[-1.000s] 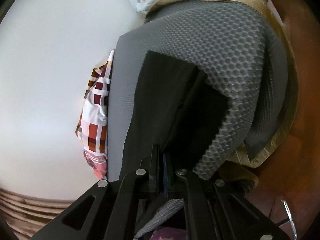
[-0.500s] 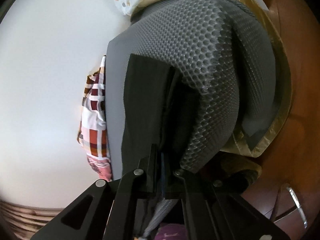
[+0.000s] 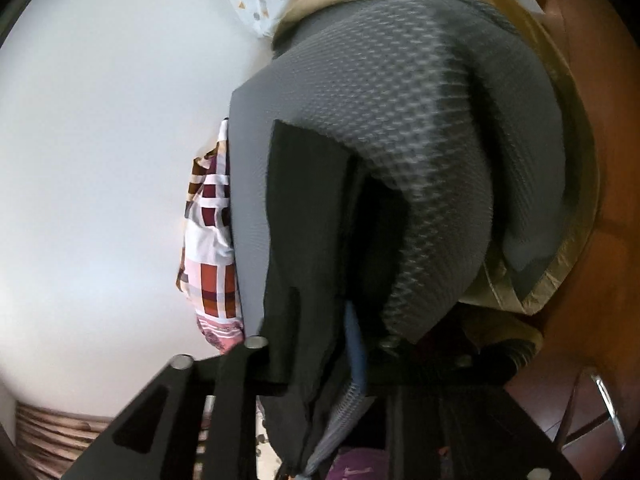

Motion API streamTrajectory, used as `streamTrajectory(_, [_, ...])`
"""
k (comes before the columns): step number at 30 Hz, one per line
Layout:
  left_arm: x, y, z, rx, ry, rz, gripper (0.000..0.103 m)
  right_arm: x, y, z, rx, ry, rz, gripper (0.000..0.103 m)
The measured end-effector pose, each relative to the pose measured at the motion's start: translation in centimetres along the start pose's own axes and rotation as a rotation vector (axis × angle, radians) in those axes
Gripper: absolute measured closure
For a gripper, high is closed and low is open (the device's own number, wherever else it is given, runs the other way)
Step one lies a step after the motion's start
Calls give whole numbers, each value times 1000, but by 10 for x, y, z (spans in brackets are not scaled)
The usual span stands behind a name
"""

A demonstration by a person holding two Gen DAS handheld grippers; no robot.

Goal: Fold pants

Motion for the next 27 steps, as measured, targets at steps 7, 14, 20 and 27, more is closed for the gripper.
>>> streamTrajectory(7, [-1,1,-2,-12,-8,-3,0,20,-12,-23,-125,-74,-35,98])
streamTrajectory(14, [0,0,-1,5,3,1,0,1,-17,-8,-102,-46,-51,98])
streamTrajectory(20, [0,1,-2,3,3,-2,0,6,-9,13,-22,27,-27,95])
streamTrajectory(27, [1,0,-1,11,13,4,0,6,7,6,-75,-34,-11,98])
Point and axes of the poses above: each gripper's, at about its wrist camera, not at the fingertips, and x roughly the way its jaws point, z to its right, y to its top, the point moved 5 cm from there along x, roughly the way its jaws point, and after that the axes turned 5 degrees about z, right-handed, at the moved point
